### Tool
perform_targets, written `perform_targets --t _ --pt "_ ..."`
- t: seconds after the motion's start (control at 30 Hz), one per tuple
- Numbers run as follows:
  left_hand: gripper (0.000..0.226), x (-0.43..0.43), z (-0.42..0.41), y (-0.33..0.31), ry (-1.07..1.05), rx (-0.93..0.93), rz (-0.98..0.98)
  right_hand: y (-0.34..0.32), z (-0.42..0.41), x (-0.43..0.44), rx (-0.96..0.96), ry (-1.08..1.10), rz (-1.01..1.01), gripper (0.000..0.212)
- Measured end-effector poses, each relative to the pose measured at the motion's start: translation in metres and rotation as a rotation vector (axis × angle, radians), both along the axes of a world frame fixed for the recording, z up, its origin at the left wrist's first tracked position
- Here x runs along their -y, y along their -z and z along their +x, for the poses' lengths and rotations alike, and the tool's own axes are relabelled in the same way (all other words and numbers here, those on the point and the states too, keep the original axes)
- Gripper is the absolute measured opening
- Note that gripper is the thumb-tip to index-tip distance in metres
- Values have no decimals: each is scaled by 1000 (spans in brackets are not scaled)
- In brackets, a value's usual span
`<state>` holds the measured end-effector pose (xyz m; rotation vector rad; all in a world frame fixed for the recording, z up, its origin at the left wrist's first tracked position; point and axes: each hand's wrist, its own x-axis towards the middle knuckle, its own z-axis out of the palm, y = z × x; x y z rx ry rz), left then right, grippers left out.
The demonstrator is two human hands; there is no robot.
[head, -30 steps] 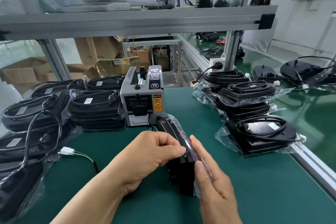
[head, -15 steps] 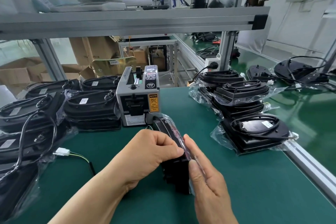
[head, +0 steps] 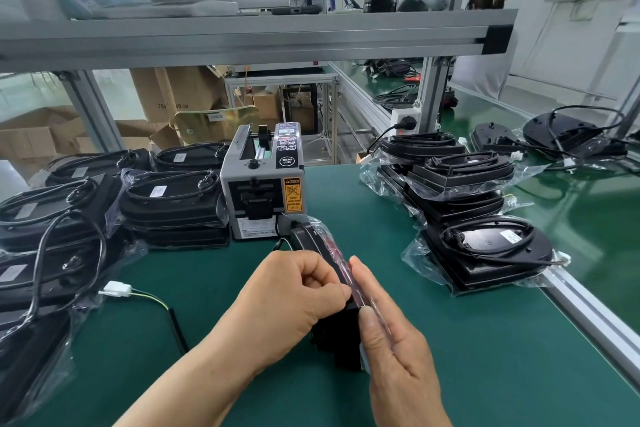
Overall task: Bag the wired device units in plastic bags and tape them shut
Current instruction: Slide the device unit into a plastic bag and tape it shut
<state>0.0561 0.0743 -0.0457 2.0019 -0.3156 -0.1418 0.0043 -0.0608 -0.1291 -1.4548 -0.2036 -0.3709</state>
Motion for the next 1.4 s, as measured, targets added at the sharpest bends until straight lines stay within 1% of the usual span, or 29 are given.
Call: perform_targets --t 0.1,0.17,0.23,0.3,0.33,0.43,0.53,0.57,0.67,0.7,0.77,0.87,0.93,0.97,1.03,1.13,1.2,1.33,1.4 --pt "33 0 1 3 -80 -28 -16 -3 -2 1 12 31 -39 45" --pt "43 4 0 6 -140 -100 -98 -6 -3 2 14 49 -70 45" --pt "39 11 -1 9 -192 -141 -167 -8 -4 2 8 53 -95 45" --pt "32 16 -2 12 -249 -126 -196 -10 -4 2 2 57 -110 45" --pt "32 18 -2 13 -265 -118 -203 -10 -4 2 -1 58 -112 45" --pt "45 19 -8 16 -263 -105 -203 -11 -5 2 5 57 -87 44" --pt "60 12 -16 19 -204 -91 -188 -11 -6 2 -6 46 -36 40" --pt "62 10 -17 20 -189 -87 -194 -13 -7 3 -24 27 -18 37" --pt "65 5 -17 21 -159 -79 -233 -28 -6 13 -86 -20 9 42" --pt "66 5 -15 21 -155 -69 -233 -40 -3 18 -105 -22 -35 43" --pt "66 7 -13 21 -160 -54 -225 -65 12 28 -166 24 -219 41" --pt "60 10 -11 21 -172 -42 -200 -100 48 26 -248 149 -657 31" --pt "64 9 -11 20 -175 -40 -174 -112 70 15 -295 144 -930 34" --pt "67 8 -11 20 -173 -44 -172 -114 78 10 -310 139 -1026 37" --pt "69 6 -11 20 -166 -62 -176 -112 88 5 -320 127 -1101 37" --pt "66 3 -11 20 -146 -93 -184 -109 95 9 -302 133 -1103 26" --pt "64 3 -11 20 -143 -103 -175 -108 96 10 -282 160 -1135 23" --pt "57 4 -11 19 -147 -93 -126 -100 95 3 -239 306 -1227 18" --pt "53 3 -10 18 -107 -96 -98 -92 94 -2 -195 372 -1232 16"
